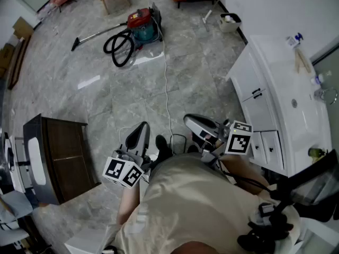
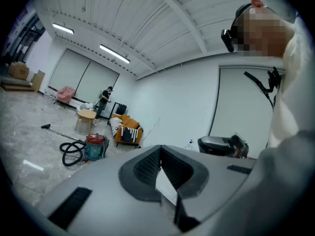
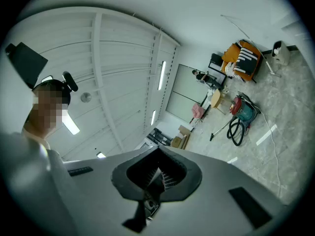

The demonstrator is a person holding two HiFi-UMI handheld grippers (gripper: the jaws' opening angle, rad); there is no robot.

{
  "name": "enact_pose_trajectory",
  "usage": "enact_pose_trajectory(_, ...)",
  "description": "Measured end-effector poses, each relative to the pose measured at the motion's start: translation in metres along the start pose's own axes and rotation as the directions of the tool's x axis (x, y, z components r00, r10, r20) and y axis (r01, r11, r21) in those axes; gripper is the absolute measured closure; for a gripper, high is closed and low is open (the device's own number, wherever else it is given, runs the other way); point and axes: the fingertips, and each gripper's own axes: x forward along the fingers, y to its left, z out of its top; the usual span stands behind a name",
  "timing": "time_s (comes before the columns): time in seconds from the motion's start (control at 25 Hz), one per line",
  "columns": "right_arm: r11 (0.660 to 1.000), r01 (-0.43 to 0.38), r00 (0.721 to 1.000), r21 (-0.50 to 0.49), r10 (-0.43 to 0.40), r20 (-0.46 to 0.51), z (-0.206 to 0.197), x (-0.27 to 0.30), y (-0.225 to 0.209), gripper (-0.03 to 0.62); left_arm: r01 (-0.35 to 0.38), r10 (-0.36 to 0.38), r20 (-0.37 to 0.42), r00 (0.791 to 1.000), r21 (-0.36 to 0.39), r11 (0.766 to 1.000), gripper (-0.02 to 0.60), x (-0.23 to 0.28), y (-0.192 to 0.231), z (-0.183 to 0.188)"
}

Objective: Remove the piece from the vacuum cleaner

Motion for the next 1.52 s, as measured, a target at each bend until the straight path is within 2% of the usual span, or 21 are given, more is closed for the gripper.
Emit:
enact_pose_trajectory(0.2, 0.998, -0.019, 1.0, 0.053, 0.02, -0.023, 0.003, -0.011, 0.0, 0.592, -0.051, 0.051, -0.017, 0.999, -0.011, 0.999, 0.578, 0.001, -0.013, -0.007)
enact_pose_trajectory(0.28, 0.995, -0.034, 0.999, 0.094, 0.031, 0.025, 0.013, -0.021, -0.003, 0.592, -0.047, 0.047, -0.021, 0.999, -0.023, 0.999, 0.578, 0.007, -0.019, -0.012)
enact_pose_trajectory(0.36, 0.99, -0.063, 0.994, 0.122, 0.052, 0.093, 0.027, -0.033, -0.004, 0.592, -0.007, 0.006, -0.017, 1.0, -0.06, 0.998, 0.578, 0.021, -0.03, -0.015)
enact_pose_trajectory(0.44, 0.991, -0.081, 0.99, 0.102, 0.069, 0.12, 0.033, -0.039, -0.002, 0.591, 0.048, -0.049, -0.002, 0.999, -0.084, 0.995, 0.578, 0.034, -0.042, -0.014)
enact_pose_trajectory(0.52, 0.993, -0.101, 0.99, 0.066, 0.094, 0.106, 0.033, -0.04, 0.002, 0.592, 0.075, -0.075, 0.003, 0.997, -0.06, 0.995, 0.578, 0.042, -0.052, -0.011)
enact_pose_trajectory(0.6, 0.988, -0.153, 0.986, 0.034, 0.15, 0.078, 0.034, -0.042, 0.011, 0.592, 0.072, -0.073, -0.008, 0.997, -0.028, 0.997, 0.578, 0.047, -0.058, -0.011)
enact_pose_trajectory(0.72, 0.971, -0.23, 0.973, -0.062, 0.231, 0.012, 0.041, -0.045, 0.027, 0.592, 0.058, -0.059, -0.018, 0.998, -0.024, 0.998, 0.578, 0.054, -0.06, -0.012)
enact_pose_trajectory(0.84, 0.958, -0.275, 0.961, -0.086, 0.271, -0.057, 0.037, -0.043, 0.032, 0.591, 0.047, -0.046, 0.023, 0.999, -0.023, 0.999, 0.578, 0.052, -0.056, -0.004)
enact_pose_trajectory(1.08, 0.961, -0.274, 0.961, 0.021, 0.275, -0.031, 0.03, -0.028, 0.022, 0.592, 0.027, -0.027, 0.071, 0.997, -0.005, 1.0, 0.578, 0.041, -0.026, 0.011)
enact_pose_trajectory(1.36, 0.971, -0.233, 0.97, 0.048, 0.236, -0.058, 0.022, 0.042, 0.004, 0.592, 0.043, -0.041, 0.069, 0.997, -0.037, 0.998, 0.578, 0.041, 0.049, 0.024)
enact_pose_trajectory(1.52, 0.969, -0.246, 0.961, 0.009, 0.244, -0.131, 0.008, 0.096, 0.007, 0.591, 0.098, -0.096, 0.062, 0.993, -0.021, 0.995, 0.578, 0.045, 0.095, 0.042)
